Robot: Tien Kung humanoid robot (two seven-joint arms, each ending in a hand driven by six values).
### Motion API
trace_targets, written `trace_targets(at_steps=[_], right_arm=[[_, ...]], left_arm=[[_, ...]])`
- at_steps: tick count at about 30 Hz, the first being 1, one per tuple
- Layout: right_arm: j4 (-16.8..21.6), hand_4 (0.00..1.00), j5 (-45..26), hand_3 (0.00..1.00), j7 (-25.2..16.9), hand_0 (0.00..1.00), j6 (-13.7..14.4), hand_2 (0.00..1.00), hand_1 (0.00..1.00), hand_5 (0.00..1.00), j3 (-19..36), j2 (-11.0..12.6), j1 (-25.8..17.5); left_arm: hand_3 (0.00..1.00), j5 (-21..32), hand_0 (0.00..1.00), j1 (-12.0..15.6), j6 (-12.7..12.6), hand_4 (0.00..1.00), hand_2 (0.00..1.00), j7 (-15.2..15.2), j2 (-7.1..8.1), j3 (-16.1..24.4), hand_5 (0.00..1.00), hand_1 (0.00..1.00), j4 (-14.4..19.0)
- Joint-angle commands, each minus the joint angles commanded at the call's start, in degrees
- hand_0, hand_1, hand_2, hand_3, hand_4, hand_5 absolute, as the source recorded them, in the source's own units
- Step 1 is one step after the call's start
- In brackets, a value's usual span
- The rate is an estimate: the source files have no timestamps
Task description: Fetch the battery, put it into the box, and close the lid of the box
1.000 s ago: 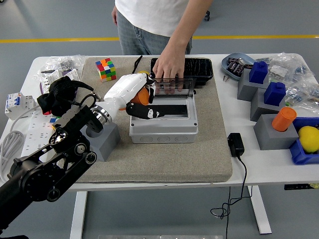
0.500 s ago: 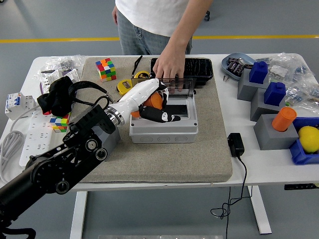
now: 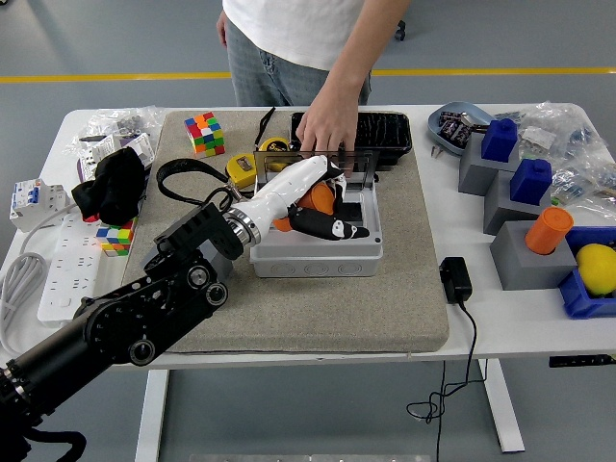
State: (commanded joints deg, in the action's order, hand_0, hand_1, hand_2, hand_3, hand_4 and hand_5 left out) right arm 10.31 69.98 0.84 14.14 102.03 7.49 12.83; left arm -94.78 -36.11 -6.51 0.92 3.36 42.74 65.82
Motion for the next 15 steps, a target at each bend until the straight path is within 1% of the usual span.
trace_targets(at_steps=[1, 8, 13, 15], right_arm=[[0.0, 0.998, 0.0, 0.802, 0.0, 0.830, 0.0, 0.762, 0.790, 0.998, 0.0, 0.0, 0.0], [0.0, 0.998, 0.0, 0.802, 0.1, 0.830, 0.1, 0.762, 0.790, 0.998, -0.5, 0.1, 0.0], [0.0, 0.998, -0.1, 0.802, 0.2, 0.830, 0.1, 0.762, 0.790, 0.998, -0.8, 0.1, -0.1], [0.0, 0.998, -0.1, 0.802, 0.2, 0.830, 0.2, 0.762, 0.790, 0.998, -1.0, 0.1, -0.1]], left_arm=[[0.002, 0.0, 0.009, -0.2, -0.1, 0.973, 0.002, -0.2, -0.15, -0.1, 0.337, 0.002, -0.4], [0.002, -0.6, 0.009, -1.8, -1.5, 0.971, 0.002, -1.9, -2.25, -0.3, 0.345, 0.002, -6.4], [0.002, -1.7, 0.009, -2.3, -2.3, 0.971, 0.002, -2.6, -3.28, 0.0, 0.355, 0.002, -9.5], [0.002, -2.0, 0.009, -2.4, -2.8, 0.971, 0.002, -2.9, -3.36, 0.1, 0.355, 0.002, -10.5]])
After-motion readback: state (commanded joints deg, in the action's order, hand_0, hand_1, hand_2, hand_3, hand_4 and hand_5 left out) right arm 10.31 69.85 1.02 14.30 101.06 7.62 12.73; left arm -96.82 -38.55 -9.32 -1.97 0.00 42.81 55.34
